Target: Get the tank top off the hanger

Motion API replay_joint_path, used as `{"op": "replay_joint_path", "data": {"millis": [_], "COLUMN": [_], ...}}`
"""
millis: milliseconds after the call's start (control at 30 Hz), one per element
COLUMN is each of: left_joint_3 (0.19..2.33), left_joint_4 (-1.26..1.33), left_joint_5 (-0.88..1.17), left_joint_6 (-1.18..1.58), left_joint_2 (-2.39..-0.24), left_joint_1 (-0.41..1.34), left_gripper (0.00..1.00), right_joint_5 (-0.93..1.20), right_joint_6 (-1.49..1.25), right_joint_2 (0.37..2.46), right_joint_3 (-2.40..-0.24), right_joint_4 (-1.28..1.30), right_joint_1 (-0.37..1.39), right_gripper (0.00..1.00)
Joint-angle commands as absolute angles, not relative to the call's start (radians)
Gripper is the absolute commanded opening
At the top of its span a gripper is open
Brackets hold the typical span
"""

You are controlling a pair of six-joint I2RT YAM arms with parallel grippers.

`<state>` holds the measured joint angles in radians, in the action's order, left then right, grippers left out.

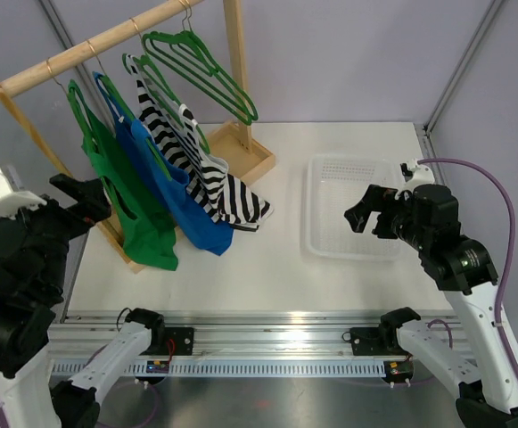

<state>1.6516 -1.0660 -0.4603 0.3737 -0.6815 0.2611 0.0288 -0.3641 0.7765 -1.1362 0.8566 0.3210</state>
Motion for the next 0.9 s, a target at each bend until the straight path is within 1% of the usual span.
{"op": "replay_joint_path", "data": {"millis": [0,100,133,200,233,267,333,367,433,467,500,600,667,767,867], "left_joint_3": [1.741,1.853,1.912,1.966,1.992,2.025,2.046,2.062,2.08,2.094,2.109,2.112,2.105,2.102,2.109], "left_joint_4": [-1.011,-1.022,-1.026,-1.052,-1.055,-1.057,-1.043,-1.037,-1.029,-1.035,-1.045,-1.057,-1.054,-1.045,-1.026], "left_joint_5": [-0.485,-0.503,-0.537,-0.587,-0.642,-0.661,-0.696,-0.704,-0.73,-0.745,-0.782,-0.857,-0.884,-0.859,-0.776], "left_joint_6": [0.344,0.345,0.344,0.342,0.339,0.328,0.315,0.308,0.29,0.284,0.275,0.256,0.25,0.238,0.218], "left_joint_2": [-0.836,-0.965,-0.997,-1.101,-1.133,-1.158,-1.213,-1.226,-1.273,-1.291,-1.304,-1.347,-1.351,-1.341,-1.319], "left_joint_1": [0.264,0.264,0.264,0.264,0.264,0.264,0.264,0.264,0.262,0.262,0.261,0.255,0.25,0.249,0.25], "left_gripper": [0.99,0.99,0.98,0.97,0.96,0.93,0.9,0.82,0.74,0.65,0.63,0.6,0.6,0.61,0.64], "right_joint_5": [0.116,0.141,0.153,0.166,0.179,0.19,0.221,0.228,0.239,0.238,0.241,0.239,0.242,0.255,0.264], "right_joint_6": [-0.382,-0.385,-0.388,-0.39,-0.393,-0.396,-0.397,-0.396,-0.396,-0.393,-0.391,-0.39,-0.387,-0.388,-0.391], "right_joint_2": [0.779,0.77,0.769,0.759,0.756,0.752,0.746,0.741,0.741,0.741,0.738,0.738,0.739,0.75,0.755], "right_joint_3": [-1.131,-1.127,-1.126,-1.124,-1.124,-1.121,-1.118,-1.111,-1.106,-1.103,-1.101,-1.091,-1.085,-1.078,-1.071], "right_joint_4": [0.801,0.801,0.801,0.804,0.802,0.805,0.805,0.804,0.808,0.813,0.816,0.818,0.81,0.801,0.787], "right_joint_1": [0.328,0.327,0.327,0.328,0.327,0.328,0.327,0.327,0.327,0.327,0.327,0.328,0.327,0.328,0.328], "right_gripper": [0.99,1.0,0.99,0.99,0.99,0.99,0.99,0.99,1.0,1.0,0.99,0.99,0.99,0.99,0.99]}}
